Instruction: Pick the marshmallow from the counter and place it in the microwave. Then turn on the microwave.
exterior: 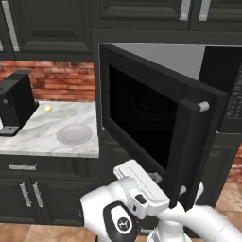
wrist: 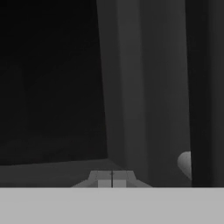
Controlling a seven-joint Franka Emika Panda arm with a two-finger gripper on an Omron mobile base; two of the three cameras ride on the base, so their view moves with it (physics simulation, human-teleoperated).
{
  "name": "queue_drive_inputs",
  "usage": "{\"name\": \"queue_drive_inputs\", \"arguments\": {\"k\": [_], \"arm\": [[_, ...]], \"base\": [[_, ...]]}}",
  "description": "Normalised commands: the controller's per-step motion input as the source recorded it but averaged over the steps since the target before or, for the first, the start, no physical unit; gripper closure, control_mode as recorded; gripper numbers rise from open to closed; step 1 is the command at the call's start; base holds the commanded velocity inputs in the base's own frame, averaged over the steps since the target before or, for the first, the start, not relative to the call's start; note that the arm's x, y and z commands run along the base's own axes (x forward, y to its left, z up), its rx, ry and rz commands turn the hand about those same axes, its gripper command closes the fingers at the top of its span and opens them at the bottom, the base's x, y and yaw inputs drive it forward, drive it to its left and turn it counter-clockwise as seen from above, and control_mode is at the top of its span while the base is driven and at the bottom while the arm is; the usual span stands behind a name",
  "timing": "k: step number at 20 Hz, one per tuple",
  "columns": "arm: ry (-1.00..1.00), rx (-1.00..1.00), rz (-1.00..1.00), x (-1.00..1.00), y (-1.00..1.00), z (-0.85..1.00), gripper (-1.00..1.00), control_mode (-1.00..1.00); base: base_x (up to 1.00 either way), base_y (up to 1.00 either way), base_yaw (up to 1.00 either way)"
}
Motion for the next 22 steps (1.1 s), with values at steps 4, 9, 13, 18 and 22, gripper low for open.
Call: {"name": "queue_drive_inputs", "arguments": {"k": [4,9,13,18,22], "arm": [[0.00,0.00,0.01,0.15,-0.35,0.17,1.00,-1.00],[0.00,-0.01,0.00,0.16,-0.36,0.15,1.00,-1.00],[0.01,-0.01,0.01,0.18,-0.35,0.14,1.00,-1.00],[0.03,-0.02,0.05,0.24,-0.28,0.10,1.00,-1.00],[0.04,-0.02,0.06,0.30,-0.22,0.10,1.00,-1.00]], "base": [[0.00,0.00,0.00],[0.00,0.00,0.00],[0.00,0.00,0.00],[0.00,0.00,0.00],[0.00,0.00,0.00]]}}
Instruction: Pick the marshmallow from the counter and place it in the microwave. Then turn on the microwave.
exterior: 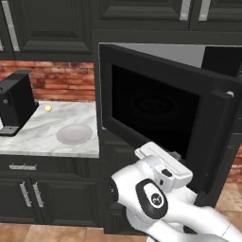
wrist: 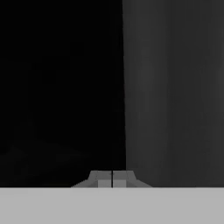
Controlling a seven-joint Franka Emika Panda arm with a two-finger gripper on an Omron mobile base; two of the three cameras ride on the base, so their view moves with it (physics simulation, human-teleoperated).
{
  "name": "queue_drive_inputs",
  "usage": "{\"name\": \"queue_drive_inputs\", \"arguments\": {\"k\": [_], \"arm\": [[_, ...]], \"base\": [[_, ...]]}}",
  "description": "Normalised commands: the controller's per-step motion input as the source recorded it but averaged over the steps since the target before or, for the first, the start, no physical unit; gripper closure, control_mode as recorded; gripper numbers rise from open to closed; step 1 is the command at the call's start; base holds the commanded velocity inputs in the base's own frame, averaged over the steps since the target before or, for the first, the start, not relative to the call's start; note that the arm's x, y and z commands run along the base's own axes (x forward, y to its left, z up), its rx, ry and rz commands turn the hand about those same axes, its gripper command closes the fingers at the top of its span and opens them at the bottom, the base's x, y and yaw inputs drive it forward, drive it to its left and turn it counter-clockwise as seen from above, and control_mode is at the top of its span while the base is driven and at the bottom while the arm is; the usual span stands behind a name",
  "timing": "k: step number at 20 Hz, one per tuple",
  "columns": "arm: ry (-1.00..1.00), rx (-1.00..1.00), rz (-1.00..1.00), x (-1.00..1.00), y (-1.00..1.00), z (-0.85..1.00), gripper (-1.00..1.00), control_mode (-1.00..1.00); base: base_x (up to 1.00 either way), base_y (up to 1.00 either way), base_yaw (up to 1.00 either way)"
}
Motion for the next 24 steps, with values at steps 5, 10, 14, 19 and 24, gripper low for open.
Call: {"name": "queue_drive_inputs", "arguments": {"k": [5,10,14,19,24], "arm": [[0.03,0.00,0.08,0.38,-0.19,0.07,1.00,-1.00],[0.03,0.00,0.08,0.41,-0.19,0.06,1.00,-1.00],[0.02,0.00,0.08,0.39,-0.18,0.04,1.00,-1.00],[0.03,0.00,0.08,0.41,-0.20,0.05,1.00,-1.00],[0.04,0.00,0.08,0.41,-0.21,0.05,1.00,-1.00]], "base": [[0.00,0.00,0.00],[0.00,0.00,0.00],[0.00,0.00,0.00],[0.00,0.00,0.00],[0.00,0.00,0.00]]}}
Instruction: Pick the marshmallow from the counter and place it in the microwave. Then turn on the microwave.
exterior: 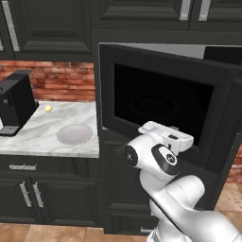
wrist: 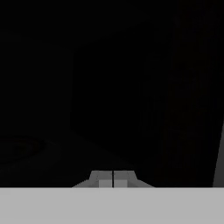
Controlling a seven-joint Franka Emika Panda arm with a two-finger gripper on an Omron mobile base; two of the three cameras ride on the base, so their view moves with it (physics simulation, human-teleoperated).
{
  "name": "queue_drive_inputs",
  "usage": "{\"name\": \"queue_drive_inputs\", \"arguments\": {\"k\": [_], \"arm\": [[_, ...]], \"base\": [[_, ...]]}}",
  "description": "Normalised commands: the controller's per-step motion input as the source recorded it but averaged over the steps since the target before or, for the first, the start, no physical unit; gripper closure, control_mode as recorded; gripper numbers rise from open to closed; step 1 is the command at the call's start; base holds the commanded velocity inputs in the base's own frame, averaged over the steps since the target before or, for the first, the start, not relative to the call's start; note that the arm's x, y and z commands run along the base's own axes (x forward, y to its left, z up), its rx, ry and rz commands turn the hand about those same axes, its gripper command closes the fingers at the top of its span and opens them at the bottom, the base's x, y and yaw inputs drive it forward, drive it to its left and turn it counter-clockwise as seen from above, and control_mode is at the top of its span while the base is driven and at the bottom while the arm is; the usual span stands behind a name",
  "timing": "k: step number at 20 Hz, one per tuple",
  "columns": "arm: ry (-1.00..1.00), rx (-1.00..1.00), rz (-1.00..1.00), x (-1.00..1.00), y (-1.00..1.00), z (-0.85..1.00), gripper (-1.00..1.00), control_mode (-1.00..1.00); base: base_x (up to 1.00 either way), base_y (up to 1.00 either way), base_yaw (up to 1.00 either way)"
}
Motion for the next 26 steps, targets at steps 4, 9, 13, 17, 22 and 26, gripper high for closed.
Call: {"name": "queue_drive_inputs", "arguments": {"k": [4,9,13,17,22,26], "arm": [[0.04,0.00,0.08,0.41,-0.22,0.04,1.00,-1.00],[0.05,0.00,0.08,0.38,-0.19,0.06,1.00,-1.00],[0.06,0.00,0.07,0.31,-0.14,0.14,1.00,-1.00],[0.06,-0.01,0.07,0.21,-0.12,0.19,1.00,-1.00],[0.07,-0.01,0.06,0.15,-0.10,0.25,1.00,-1.00],[0.05,0.00,0.06,0.08,-0.07,0.23,1.00,-1.00]], "base": [[0.00,0.00,0.00],[0.00,0.00,0.00],[0.00,0.00,0.00],[0.00,0.00,0.00],[0.00,0.00,0.00],[0.00,0.00,0.00]]}}
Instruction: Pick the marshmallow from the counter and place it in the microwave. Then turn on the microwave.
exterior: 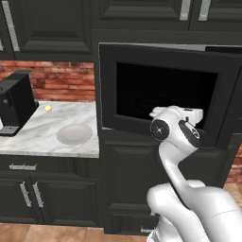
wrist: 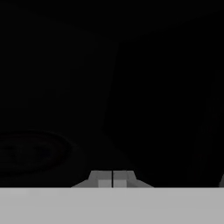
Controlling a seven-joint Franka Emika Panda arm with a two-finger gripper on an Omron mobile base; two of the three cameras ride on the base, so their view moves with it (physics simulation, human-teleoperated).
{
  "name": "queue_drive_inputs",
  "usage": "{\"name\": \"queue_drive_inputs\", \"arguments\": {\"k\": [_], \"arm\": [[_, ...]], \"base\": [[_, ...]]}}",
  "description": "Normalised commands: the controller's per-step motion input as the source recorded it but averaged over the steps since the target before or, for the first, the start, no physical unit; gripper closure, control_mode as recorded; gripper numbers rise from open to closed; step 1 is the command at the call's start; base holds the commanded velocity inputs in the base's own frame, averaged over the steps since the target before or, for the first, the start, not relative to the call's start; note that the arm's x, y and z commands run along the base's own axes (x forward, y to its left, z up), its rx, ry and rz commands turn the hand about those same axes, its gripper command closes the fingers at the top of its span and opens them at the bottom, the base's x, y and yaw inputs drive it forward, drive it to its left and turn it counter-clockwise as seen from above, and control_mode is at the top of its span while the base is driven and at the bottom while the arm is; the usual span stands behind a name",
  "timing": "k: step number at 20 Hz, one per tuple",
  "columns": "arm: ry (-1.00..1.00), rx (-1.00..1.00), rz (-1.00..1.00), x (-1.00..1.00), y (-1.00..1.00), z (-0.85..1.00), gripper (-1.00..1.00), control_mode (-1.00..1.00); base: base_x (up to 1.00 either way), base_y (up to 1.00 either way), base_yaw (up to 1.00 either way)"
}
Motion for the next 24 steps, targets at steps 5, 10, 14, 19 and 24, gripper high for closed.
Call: {"name": "queue_drive_inputs", "arguments": {"k": [5,10,14,19,24], "arm": [[0.04,0.00,0.07,0.08,-0.09,0.19,1.00,-1.00],[0.01,0.00,0.09,0.15,-0.13,0.10,1.00,-1.00],[0.00,0.00,0.09,0.21,-0.16,0.07,1.00,-1.00],[0.00,0.00,0.09,0.26,-0.16,0.04,1.00,-1.00],[0.02,0.00,0.08,0.28,-0.13,0.13,1.00,-1.00]], "base": [[0.00,0.00,0.00],[0.00,0.00,0.00],[0.00,0.00,0.00],[0.00,0.00,0.00],[0.00,0.00,0.00]]}}
